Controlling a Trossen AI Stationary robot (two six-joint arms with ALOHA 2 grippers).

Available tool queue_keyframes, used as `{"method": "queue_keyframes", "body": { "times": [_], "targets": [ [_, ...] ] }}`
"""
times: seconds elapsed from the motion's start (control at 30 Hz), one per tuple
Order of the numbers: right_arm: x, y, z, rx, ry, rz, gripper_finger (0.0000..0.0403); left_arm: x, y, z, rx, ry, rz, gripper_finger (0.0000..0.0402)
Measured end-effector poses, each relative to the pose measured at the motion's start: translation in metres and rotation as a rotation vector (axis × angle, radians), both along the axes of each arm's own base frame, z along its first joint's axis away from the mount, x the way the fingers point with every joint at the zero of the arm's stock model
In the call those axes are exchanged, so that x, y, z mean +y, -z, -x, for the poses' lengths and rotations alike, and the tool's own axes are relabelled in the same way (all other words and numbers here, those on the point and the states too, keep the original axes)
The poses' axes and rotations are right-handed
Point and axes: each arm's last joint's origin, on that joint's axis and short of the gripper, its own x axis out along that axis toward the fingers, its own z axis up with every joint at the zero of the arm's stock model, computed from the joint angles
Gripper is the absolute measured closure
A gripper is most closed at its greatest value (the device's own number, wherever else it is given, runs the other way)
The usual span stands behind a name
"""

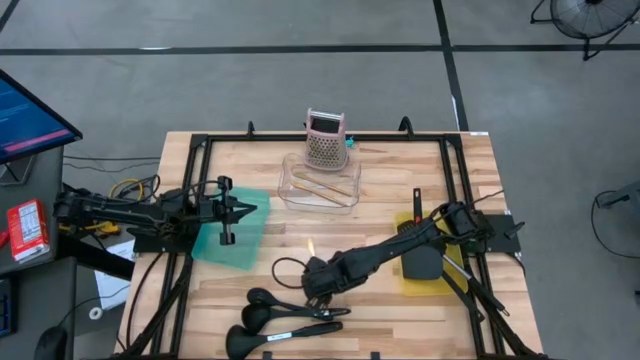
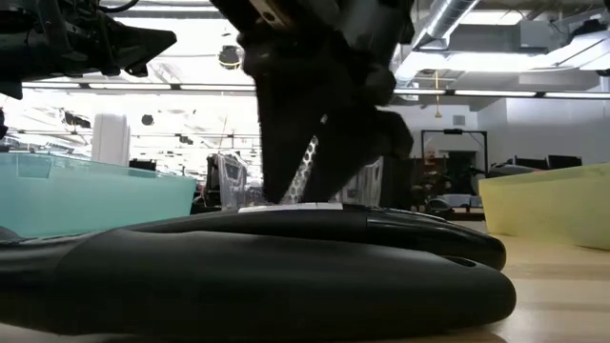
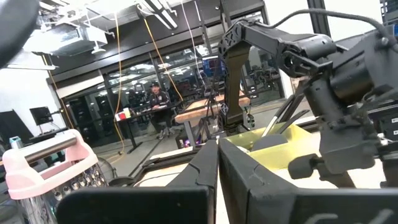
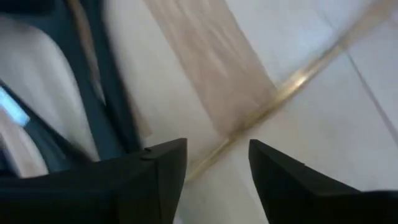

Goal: Pick & Place Kitchen Items
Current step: Put the gold knife into the transparent bin

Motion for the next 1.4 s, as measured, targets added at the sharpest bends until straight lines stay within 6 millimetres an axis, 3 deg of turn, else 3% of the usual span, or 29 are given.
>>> {"method": "queue_keyframes", "body": {
  "times": [0.13, 0.23, 0.33, 0.63, 0.97, 1.17, 1.27, 1.4],
  "targets": [
    [0.006, -0.02, -0.006, -0.072, -0.026, 0.053, 0.0281, 0.0, 0.0, 0.0, 0.0, 0.0, 0.0, 0.04],
    [0.009, -0.036, -0.01, -0.115, -0.08, 0.054, 0.0341, 0.0, 0.0, 0.0, -0.001, 0.0, 0.0, 0.04],
    [0.012, -0.032, -0.015, -0.129, -0.137, 0.033, 0.0392, 0.0, 0.0, 0.0, -0.001, 0.0, 0.0, 0.04],
    [0.018, 0.009, -0.019, -0.016, -0.195, -0.027, 0.0397, 0.0, 0.0, 0.0, 0.0, 0.0, 0.0, 0.04],
    [0.012, 0.015, 0.006, 0.232, -0.191, 0.084, 0.0401, 0.0, 0.0, 0.0, -0.001, 0.0, 0.0, 0.04],
    [0.019, -0.005, -0.002, 0.113, -0.212, 0.062, 0.0401, 0.0, 0.0, 0.0, 0.0, 0.0, 0.0, 0.04],
    [0.021, -0.018, -0.016, -0.042, -0.206, 0.043, 0.0402, 0.0, 0.0, 0.0, 0.0, 0.0, 0.0, 0.04],
    [0.014, -0.008, -0.031, -0.107, -0.178, 0.029, 0.0402, 0.0, 0.0, 0.0, 0.0, 0.0, 0.0, 0.04]
  ]
}}
